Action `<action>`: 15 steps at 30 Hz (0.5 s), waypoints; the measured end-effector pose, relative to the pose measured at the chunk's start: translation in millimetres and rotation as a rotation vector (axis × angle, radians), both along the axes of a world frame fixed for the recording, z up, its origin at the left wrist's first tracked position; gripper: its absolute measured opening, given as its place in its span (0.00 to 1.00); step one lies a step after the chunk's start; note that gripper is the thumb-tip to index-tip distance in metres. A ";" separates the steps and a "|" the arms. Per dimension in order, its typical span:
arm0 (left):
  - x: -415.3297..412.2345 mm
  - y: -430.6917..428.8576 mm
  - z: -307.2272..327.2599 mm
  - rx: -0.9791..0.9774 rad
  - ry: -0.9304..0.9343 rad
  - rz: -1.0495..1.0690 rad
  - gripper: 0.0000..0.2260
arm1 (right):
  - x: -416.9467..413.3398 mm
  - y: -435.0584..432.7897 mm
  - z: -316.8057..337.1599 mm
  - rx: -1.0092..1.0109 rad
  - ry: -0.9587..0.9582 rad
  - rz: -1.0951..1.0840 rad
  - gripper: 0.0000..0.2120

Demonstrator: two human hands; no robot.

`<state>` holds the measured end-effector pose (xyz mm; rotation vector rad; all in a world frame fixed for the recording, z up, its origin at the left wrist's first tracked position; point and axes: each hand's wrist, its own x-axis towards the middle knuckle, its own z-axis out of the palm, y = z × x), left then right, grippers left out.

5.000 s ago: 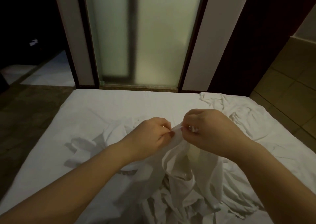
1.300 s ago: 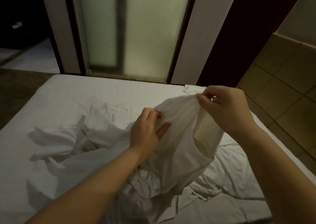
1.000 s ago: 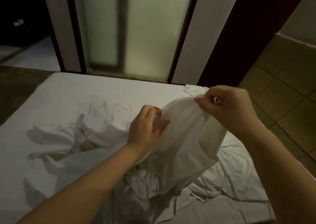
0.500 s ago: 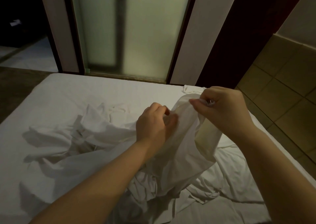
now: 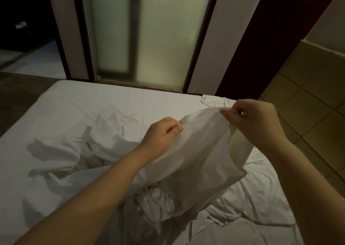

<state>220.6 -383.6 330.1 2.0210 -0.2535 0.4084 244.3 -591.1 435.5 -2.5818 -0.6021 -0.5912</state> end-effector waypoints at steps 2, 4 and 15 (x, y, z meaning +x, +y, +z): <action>-7.2 13.0 15.6 -0.008 0.092 -0.114 0.12 | 4.0 -7.0 -3.3 -0.089 0.104 -0.002 0.11; -13.1 24.0 28.6 0.024 0.107 -0.147 0.13 | 5.6 -9.7 -7.9 -0.147 0.194 0.014 0.10; -27.2 44.2 48.2 0.359 0.098 -0.216 0.08 | -17.6 44.0 -8.4 -0.191 0.287 0.261 0.11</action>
